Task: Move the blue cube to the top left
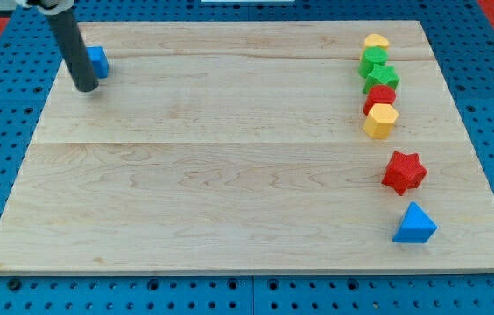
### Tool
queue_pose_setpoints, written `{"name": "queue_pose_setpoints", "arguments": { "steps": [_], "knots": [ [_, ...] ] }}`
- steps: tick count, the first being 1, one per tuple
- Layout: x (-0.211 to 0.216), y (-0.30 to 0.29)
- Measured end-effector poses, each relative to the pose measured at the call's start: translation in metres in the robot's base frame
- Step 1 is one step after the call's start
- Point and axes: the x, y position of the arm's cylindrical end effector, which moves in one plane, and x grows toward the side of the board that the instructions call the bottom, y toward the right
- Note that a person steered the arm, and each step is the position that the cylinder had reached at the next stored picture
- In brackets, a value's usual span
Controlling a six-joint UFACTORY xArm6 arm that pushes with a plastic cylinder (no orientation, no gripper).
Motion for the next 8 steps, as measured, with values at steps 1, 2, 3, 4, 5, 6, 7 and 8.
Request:
{"name": "queue_pose_setpoints", "arguments": {
  "steps": [1,2,3,4,5,6,7,8],
  "knots": [
    [-0.049,-0.009],
    [-0.065,-0.016],
    [-0.069,-0.017],
    [-0.078,0.011],
    [-0.081,0.022],
    [-0.081,0.004],
    [-0.081,-0.013],
    [-0.072,0.051]
  ]
}}
